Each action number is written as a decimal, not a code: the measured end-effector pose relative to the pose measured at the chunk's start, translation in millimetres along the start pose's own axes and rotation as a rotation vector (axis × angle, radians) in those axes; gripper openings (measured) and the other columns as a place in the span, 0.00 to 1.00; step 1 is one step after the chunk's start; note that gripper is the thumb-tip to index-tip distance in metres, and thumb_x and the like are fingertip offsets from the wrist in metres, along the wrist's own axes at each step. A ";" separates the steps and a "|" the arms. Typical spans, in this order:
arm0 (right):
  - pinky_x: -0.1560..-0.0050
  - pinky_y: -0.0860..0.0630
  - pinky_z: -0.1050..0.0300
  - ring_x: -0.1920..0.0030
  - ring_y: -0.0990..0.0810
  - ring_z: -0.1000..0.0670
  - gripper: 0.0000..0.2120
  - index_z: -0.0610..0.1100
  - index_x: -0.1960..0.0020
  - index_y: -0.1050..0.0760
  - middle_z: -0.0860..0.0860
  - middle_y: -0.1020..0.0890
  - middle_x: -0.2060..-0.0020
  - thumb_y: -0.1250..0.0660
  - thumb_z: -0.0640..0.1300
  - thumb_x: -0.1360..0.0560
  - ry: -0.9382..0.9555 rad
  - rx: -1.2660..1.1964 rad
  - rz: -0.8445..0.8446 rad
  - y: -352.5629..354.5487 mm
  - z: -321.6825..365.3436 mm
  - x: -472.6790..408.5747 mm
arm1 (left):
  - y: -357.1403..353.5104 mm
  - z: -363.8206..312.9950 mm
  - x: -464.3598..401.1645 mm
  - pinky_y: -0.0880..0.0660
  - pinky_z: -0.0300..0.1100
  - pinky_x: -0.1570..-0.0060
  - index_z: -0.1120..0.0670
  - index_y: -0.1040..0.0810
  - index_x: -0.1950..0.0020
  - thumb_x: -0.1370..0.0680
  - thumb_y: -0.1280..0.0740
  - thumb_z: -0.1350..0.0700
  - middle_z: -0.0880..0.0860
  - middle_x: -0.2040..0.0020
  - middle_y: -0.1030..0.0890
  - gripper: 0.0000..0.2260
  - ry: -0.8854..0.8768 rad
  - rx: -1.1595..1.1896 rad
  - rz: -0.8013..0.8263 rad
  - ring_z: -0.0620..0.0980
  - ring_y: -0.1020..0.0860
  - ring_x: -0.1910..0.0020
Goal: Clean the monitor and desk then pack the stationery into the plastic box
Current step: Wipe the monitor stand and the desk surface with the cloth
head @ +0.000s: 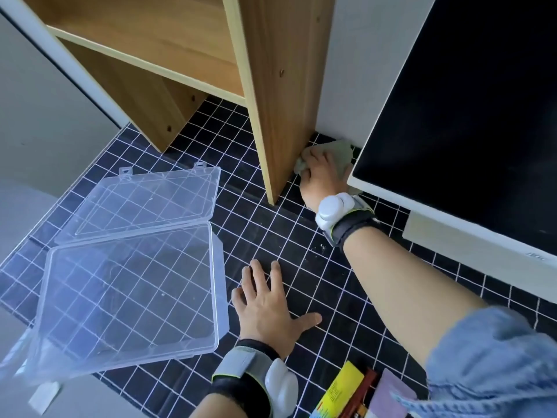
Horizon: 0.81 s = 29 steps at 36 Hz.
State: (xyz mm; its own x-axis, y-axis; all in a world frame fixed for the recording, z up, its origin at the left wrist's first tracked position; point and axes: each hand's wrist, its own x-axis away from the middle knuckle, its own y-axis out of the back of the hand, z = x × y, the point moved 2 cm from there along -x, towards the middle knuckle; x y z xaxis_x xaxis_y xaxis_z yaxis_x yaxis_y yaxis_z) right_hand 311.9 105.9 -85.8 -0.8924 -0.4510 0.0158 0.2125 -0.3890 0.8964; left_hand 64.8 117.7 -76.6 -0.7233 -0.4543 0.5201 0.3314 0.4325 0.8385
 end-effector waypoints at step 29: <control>0.40 0.25 0.47 0.36 0.27 0.50 0.20 0.48 0.36 0.23 0.52 0.24 0.34 0.36 0.34 0.25 0.310 -0.152 0.029 -0.6 -45.1 152.2 | 2.9 -3.0 1.3 0.52 0.58 0.25 0.49 0.56 0.19 0.35 0.38 0.22 0.58 0.19 0.58 0.55 0.021 -0.049 0.005 0.60 0.58 0.20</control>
State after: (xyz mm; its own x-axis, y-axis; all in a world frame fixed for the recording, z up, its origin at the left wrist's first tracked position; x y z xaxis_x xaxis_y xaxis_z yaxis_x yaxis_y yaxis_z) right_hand 194.0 1.3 -103.9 -0.7267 -0.6771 -0.1162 0.3133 -0.4772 0.8211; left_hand 66.6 116.1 -73.0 -0.7088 -0.4684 0.5274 0.3650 0.3963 0.8424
